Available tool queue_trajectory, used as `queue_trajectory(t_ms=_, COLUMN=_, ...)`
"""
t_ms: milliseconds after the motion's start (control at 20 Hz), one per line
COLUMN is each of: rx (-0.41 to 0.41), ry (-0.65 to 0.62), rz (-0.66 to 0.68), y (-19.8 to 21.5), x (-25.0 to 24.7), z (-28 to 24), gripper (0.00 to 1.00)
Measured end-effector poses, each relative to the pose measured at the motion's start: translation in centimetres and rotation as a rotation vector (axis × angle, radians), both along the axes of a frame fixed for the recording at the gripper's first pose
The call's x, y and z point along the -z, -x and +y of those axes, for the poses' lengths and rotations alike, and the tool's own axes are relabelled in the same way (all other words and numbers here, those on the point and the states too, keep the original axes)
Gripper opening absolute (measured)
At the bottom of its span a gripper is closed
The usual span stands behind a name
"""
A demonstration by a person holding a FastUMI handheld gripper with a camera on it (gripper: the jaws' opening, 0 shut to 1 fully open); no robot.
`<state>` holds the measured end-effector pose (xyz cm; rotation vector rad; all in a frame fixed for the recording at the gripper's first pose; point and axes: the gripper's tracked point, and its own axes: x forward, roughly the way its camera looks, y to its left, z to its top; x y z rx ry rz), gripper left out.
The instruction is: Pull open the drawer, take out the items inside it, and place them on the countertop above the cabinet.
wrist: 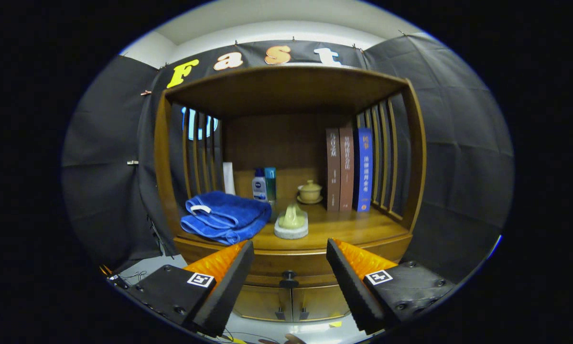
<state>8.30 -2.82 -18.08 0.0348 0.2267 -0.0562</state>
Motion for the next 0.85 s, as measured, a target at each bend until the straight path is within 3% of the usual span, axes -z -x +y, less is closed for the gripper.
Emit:
queue_trajectory(t_ms=400, rx=0.007, ry=0.038, rz=-0.073, y=5.4, x=-8.3, z=-0.3, gripper=0.99)
queue_trajectory(t_ms=850, rx=0.000, ry=0.016, rz=-0.104, y=7.8, x=-11.3, z=-0.5, gripper=0.99)
